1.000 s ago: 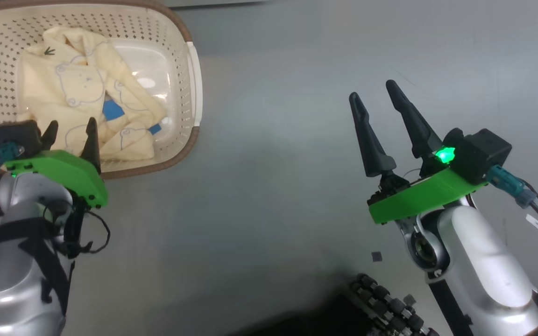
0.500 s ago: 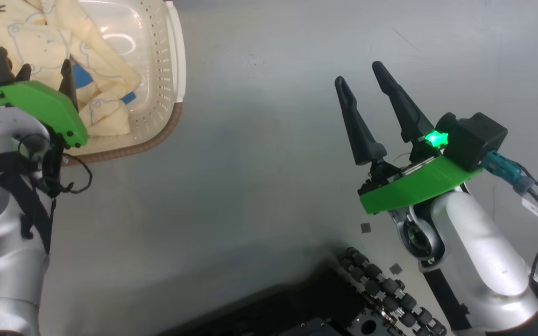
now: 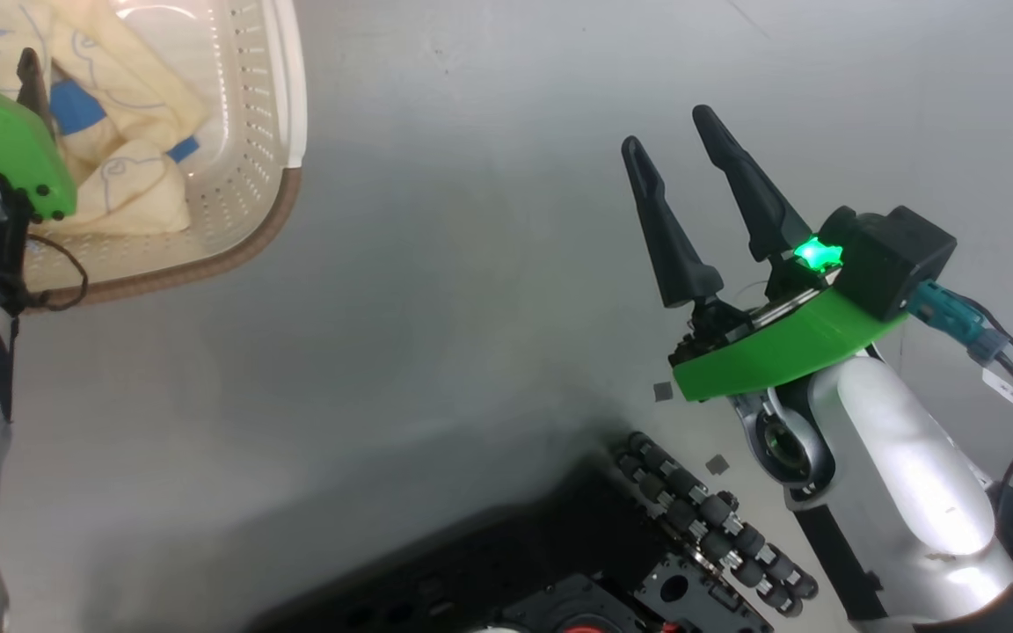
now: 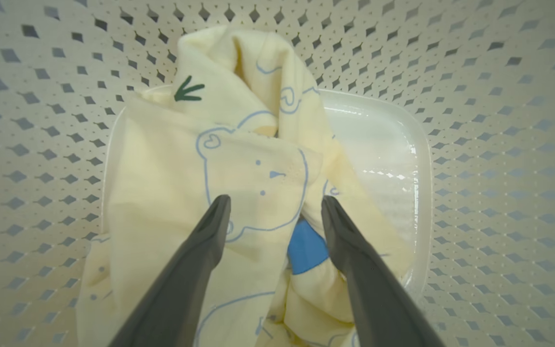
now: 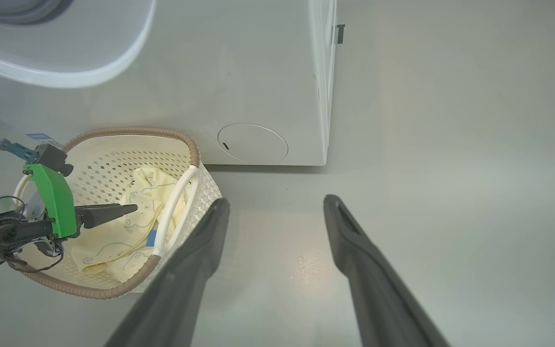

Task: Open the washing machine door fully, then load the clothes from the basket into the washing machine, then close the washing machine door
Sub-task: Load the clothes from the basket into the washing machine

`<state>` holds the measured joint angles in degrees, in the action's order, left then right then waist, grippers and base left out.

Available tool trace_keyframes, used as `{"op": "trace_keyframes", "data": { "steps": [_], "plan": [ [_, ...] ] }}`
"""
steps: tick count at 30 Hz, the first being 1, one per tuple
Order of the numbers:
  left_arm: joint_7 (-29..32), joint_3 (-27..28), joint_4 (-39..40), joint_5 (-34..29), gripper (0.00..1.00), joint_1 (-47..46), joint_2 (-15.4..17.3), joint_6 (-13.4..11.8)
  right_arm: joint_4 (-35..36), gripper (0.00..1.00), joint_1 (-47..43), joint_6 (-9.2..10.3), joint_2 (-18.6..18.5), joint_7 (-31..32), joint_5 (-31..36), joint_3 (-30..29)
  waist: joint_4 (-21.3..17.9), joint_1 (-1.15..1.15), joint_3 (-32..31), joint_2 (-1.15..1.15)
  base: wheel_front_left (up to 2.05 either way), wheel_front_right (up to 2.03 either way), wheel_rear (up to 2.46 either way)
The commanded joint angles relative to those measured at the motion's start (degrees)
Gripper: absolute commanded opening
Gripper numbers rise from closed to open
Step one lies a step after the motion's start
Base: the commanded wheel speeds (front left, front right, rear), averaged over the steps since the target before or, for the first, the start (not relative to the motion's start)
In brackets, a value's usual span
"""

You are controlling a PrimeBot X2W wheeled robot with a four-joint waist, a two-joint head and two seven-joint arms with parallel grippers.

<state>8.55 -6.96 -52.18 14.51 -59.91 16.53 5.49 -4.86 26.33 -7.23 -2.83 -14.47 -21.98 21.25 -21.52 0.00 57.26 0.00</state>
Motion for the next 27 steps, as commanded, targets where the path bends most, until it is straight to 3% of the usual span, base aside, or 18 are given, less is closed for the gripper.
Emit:
{"op": "trace_keyframes", "data": {
  "steps": [1, 14, 27],
  "plan": [
    [-0.5, 0.2, 0.3, -0.7, 1.0, 0.0, 2.8, 0.1, 1.6, 1.0, -1.8, -0.25, 0.0, -0.5, -0.3, 1.0, -0.5, 0.0, 0.6, 0.0, 0.0, 0.0, 0.0],
    [-1.2, -1.5, -3.7, -1.5, 1.0, -3.4, 6.4, 0.6, 2.1, 1.0, -2.6, -0.25, 0.0, -0.5, -0.3, 1.5, -1.5, 0.0, 2.2, 0.0, 0.0, 0.0, 0.0],
    [-1.4, -3.7, -8.1, -1.2, 1.0, -8.1, 4.9, 1.1, 2.5, 1.0, -4.1, -0.25, 0.0, -0.5, 1.1, 0.2, -0.5, 0.0, 3.5, 0.0, 0.0, 0.0, 0.0]
  ]
}}
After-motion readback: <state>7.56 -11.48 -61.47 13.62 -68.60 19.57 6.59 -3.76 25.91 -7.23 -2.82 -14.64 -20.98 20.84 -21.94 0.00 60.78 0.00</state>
